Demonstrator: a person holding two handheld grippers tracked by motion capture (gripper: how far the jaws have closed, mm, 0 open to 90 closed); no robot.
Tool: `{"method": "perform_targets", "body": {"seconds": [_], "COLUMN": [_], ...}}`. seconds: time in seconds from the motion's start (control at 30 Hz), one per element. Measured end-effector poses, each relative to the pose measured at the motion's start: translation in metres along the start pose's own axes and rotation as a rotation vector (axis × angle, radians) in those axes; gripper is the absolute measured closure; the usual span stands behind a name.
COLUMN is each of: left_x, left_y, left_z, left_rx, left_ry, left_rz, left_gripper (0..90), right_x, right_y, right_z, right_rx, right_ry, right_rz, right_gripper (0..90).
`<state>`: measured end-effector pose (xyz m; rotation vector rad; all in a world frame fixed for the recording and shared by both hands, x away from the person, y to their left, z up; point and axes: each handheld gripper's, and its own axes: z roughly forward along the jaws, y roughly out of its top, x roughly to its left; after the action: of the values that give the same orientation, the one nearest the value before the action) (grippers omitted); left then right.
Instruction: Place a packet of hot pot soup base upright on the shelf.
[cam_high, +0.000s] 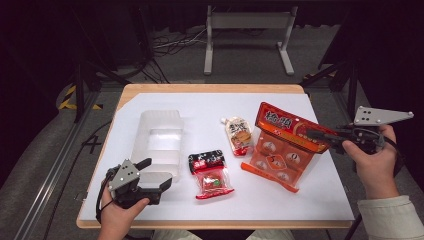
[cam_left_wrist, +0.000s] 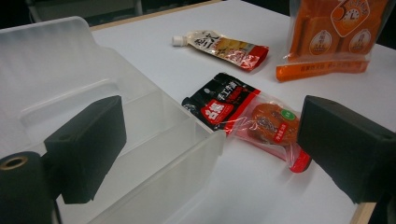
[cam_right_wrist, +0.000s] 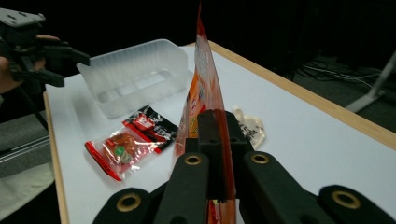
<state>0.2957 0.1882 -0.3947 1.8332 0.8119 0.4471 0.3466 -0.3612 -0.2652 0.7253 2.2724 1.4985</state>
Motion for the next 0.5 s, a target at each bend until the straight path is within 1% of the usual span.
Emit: {"method": "perform_targets", "body": {"seconds": [0.1, 0.2, 0.3, 0.37, 0.5], "left_x": [0.000, 0.001, 0.001, 0.000, -0.002], "left_y": [0.001, 0.004, 0.007, 0.010, 0.015], "left_z": [0.001, 0.001, 0.002, 0.004, 0.006], "left_rx": [-0.005, -0.004, -0.011, -0.015, -0.026], "left_ry": [0.000, 0.000, -0.005, -0.011, -0.024], "left_rz": [-0.001, -0.001, 0.000, -0.001, 0.005], "left_gripper": [10.2, 11.1, 11.5, 11.6, 11.9], "right_x": [0.005, 0.008, 0.010, 0.013, 0.021], "right_y": [0.009, 0.018, 0.025, 0.031, 0.047], "right_z": [0.003, 0.006, 0.008, 0.011, 0.020], "right_rx": [0.000, -0.004, -0.014, -0.021, -0.027], "right_ry": [0.020, 0.015, 0.027, 0.043, 0.068], "right_rz": [-0.017, -0.037, -0.046, -0.053, -0.093], "right_gripper": [90.0, 90.0, 90.0, 90.0, 90.0]}}
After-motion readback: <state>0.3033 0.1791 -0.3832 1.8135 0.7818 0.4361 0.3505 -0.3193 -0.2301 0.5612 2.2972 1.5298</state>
